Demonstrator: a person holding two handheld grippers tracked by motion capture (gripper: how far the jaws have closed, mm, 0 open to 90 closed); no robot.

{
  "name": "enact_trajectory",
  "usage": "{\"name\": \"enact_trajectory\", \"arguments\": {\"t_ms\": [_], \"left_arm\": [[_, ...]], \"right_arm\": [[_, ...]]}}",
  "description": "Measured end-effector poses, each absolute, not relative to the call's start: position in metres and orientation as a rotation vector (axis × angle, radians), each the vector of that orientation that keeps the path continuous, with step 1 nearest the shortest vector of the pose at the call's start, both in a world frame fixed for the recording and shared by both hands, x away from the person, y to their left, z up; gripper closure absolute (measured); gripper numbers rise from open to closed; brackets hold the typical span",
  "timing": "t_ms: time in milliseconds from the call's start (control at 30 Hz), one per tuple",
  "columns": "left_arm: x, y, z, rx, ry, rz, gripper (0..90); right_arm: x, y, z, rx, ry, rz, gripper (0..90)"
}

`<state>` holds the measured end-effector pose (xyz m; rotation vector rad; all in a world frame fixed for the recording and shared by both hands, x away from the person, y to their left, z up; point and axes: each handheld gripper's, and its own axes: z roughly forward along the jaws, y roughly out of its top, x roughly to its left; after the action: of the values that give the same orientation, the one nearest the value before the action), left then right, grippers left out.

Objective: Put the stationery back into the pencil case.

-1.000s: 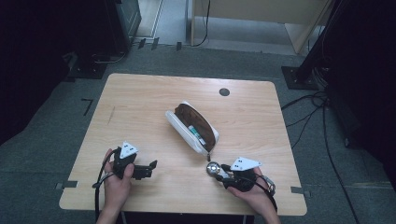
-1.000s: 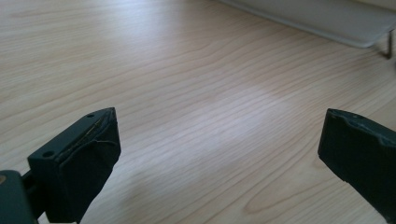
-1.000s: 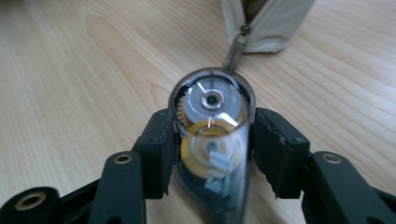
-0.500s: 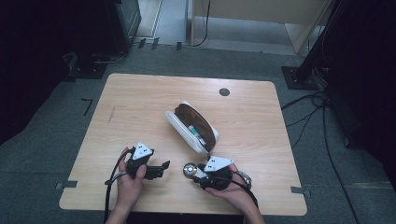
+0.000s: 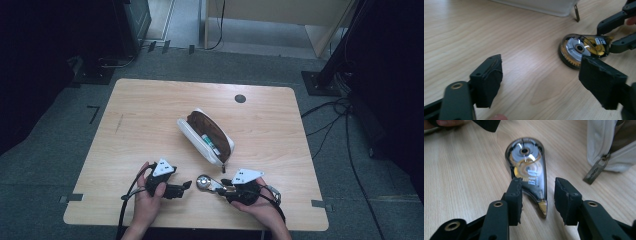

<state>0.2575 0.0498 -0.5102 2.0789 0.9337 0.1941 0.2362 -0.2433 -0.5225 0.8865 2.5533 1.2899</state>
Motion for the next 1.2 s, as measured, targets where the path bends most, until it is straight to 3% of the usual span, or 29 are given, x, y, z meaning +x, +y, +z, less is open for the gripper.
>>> {"name": "enact_trajectory", "arguments": {"t_ms": [133, 233, 367, 1200], "left_arm": [[0.257, 0.039, -0.513, 2.105, 0.901, 0.186, 23.8], [0.256, 0.033, -0.515, 2.135, 0.864, 0.172, 24.8], [0.255, 0.027, -0.516, 2.159, 0.835, 0.168, 29.8], [0.249, 0.014, -0.518, 2.225, 0.747, 0.246, 22.4]], "right_arm": [[0.236, -0.24, -0.523, 0.876, 2.564, 1.284, 65.0], [0.24, -0.239, -0.523, 0.89, 2.568, 1.291, 76.0], [0.239, -0.236, -0.523, 0.89, 2.567, 1.282, 81.4], [0.238, -0.232, -0.509, 1.003, 2.416, 1.485, 82.1]]}}
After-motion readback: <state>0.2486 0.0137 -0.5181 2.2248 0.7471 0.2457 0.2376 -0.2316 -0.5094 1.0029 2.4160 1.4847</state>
